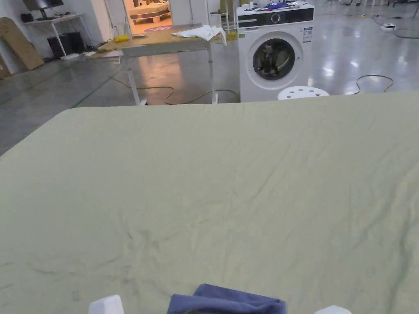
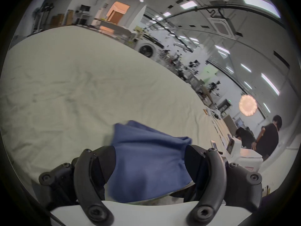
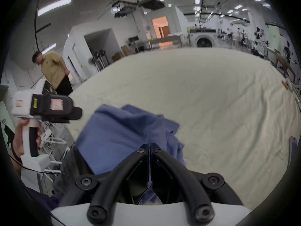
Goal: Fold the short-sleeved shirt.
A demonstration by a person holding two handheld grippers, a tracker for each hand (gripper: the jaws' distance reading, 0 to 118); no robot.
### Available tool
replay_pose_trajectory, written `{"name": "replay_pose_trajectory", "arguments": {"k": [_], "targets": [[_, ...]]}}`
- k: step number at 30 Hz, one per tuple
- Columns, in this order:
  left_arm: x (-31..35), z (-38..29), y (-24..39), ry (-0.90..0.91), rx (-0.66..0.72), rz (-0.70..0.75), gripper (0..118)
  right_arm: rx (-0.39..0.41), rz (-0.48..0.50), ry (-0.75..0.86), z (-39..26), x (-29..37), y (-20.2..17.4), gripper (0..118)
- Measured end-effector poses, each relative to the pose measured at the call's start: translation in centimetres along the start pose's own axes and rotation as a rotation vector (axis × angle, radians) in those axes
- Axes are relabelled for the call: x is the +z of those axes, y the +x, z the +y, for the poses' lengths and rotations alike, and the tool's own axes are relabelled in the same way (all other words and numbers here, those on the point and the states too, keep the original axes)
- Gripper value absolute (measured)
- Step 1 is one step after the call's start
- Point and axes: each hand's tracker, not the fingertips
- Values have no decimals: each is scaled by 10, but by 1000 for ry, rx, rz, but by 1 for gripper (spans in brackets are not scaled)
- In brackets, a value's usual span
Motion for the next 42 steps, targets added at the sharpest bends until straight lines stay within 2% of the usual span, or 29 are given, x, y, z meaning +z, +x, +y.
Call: {"name": "replay_pose_trajectory", "arguments": {"k": [3, 6, 9, 12, 13, 14, 15, 16, 19, 23, 25, 27, 28, 29, 31, 33, 38, 40, 42], "targets": [[6, -4, -21, 8, 42, 12, 97, -62, -64, -135, -11, -24, 12, 0], [-3, -4, -37, -3, 113, 9, 98, -175, -21, -102, -9, -13, 18, 0], [-25, 1, -54, -43, 194, -12, 98, -140, -23, -98, -13, -17, 19, 0], [-54, 4, -70, -147, 260, -122, 96, -157, -21, -81, -15, -15, 19, 0], [-63, 3, -74, -180, 289, -134, 88, -161, -20, -80, -15, -16, 20, 0], [-68, 1, -74, -176, 319, -132, 74, -166, -19, -83, -15, -16, 20, 0], [-70, 1, -76, -177, 341, -142, 47, -169, -18, -85, -14, -16, 20, 0], [-75, 1, -76, -184, 368, -168, 28, -170, -16, -86, -14, -16, 21, 0], [-73, 2, -67, -182, 272, -104, 25, -174, -16, -82, -15, -16, 20, 0], [-66, 7, -64, -175, 269, -111, 23, -182, -6, -67, -16, -11, 20, 0], [-47, 18, -69, -108, 363, -172, 22, -253, 57, 94, -16, 15, 14, 0], [-18, 35, -80, -22, 405, -264, 22, -375, 199, 175, -13, 34, 15, 0], [1, 50, -86, 11, 387, -239, 22, -409, 231, 176, -9, 39, 18, 0], [19, 65, -93, 42, 343, -165, 22, -408, 218, 192, -6, 45, 18, 0], [52, 92, -114, 84, 279, -23, 22, -341, 131, 227, -2, 55, 19, 0], [83, 119, -143, 111, 289, 115, 22, -290, 88, 240, -2, 61, 20, 0], [111, 164, -207, 16, 256, 459, 22, -346, 117, 220, -9, 62, 25, 0], [101, 167, -217, -15, 212, 530, 23, -353, 108, 213, -11, 59, 24, 0], [94, 164, -223, -6, 237, 503, 29, -348, 103, 202, -12, 57, 23, 0]]}}
